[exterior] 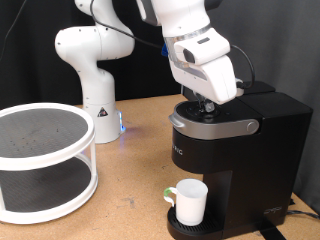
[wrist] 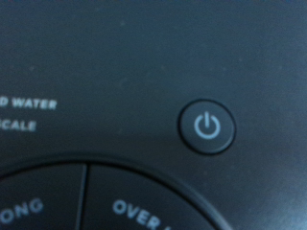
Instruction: Make a cup of coffee with the keurig machine
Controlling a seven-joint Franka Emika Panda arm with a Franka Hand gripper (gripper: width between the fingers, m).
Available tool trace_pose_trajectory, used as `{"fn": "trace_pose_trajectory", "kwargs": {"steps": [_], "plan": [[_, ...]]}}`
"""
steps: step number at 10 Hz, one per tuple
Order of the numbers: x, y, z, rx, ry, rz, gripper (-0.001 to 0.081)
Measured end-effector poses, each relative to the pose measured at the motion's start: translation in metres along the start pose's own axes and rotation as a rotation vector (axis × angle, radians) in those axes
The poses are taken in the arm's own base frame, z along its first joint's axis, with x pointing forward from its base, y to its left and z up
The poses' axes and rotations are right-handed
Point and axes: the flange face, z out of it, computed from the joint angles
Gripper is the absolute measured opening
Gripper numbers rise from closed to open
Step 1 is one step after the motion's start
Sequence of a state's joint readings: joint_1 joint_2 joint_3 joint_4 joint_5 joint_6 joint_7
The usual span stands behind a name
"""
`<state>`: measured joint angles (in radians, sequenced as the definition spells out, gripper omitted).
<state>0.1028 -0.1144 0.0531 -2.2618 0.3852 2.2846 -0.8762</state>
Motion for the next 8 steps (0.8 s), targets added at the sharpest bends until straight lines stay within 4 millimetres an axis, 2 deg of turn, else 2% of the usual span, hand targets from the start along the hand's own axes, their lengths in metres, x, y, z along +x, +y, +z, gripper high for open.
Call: {"fn": "trace_pose_trajectory", "kwargs": {"steps": [5,8], "plan": [[-0.002,0.003,-0.001,0.028,-0.028,0.045,0.0001],[-0.002,0.015,-0.001,0.098,-0.082,0.119,0.0001]]}}
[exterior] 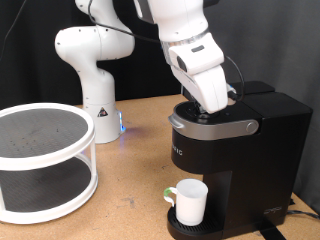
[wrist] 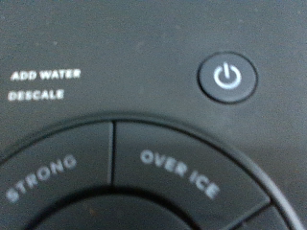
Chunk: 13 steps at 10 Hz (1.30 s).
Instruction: Make a cup of coffee with the keurig machine
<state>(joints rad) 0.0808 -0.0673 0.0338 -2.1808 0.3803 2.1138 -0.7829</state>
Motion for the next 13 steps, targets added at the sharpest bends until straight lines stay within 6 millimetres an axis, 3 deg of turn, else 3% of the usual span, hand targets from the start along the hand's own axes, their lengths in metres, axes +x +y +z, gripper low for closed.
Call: {"fn": "trace_pose_trajectory", "kwargs": {"steps": [6,13], "plan": [[0.004,0.019,-0.002,0.098,-0.040,0.069,0.0001],[0.006,0.021,-0.002,0.099,-0.013,0.036,0.0001]]}}
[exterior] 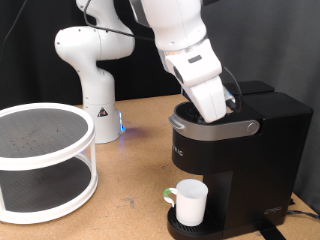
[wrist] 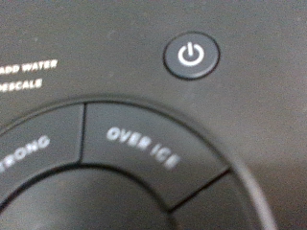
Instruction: Make a cup of coffee with the keurig machine
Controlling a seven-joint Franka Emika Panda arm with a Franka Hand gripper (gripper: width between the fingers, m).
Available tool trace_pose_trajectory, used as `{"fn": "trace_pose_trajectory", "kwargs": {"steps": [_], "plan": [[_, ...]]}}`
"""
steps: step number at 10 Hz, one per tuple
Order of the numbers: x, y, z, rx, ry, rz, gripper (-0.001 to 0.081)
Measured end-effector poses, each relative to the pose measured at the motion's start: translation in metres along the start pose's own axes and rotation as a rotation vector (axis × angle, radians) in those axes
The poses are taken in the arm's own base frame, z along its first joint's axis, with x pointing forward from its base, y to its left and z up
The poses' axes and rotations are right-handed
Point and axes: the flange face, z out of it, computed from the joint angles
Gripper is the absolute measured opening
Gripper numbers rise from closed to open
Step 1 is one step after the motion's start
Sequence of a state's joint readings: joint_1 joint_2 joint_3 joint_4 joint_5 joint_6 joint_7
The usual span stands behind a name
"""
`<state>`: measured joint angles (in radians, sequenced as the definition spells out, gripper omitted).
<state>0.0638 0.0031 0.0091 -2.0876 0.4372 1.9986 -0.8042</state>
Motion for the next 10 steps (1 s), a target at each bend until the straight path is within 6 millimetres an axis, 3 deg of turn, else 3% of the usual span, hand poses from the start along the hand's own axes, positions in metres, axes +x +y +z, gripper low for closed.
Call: {"fn": "trace_pose_trajectory", "kwargs": {"steps": [4,10], "plan": [[-0.016,-0.010,-0.007,-0.004,0.119,-0.102,0.0001],[-0.047,-0.031,-0.072,-0.048,0.240,-0.094,0.0001]]}}
